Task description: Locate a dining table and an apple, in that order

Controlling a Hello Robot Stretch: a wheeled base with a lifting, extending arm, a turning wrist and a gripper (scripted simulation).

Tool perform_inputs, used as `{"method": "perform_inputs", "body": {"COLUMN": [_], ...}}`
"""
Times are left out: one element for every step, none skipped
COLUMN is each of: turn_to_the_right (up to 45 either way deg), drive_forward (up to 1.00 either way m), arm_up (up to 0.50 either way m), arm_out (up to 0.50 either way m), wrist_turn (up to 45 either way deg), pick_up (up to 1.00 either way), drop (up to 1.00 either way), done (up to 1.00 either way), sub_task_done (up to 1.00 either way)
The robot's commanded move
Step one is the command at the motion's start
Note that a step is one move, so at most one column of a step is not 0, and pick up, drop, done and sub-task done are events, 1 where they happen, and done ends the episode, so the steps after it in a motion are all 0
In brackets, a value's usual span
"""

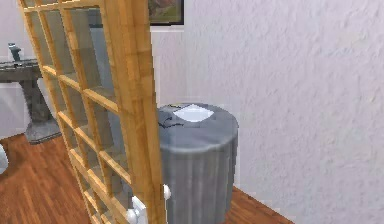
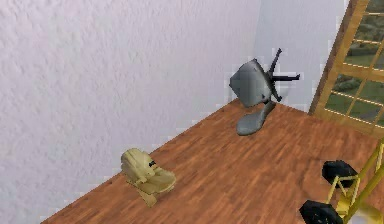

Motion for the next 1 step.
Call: {"method": "perform_inputs", "body": {"turn_to_the_right": [0.0], "drive_forward": [0.00], "arm_up": [0.00], "arm_out": [0.00], "wrist_turn": [0.0], "pick_up": [0.00], "drop": [0.00], "done": [0.00], "sub_task_done": [1.00]}}
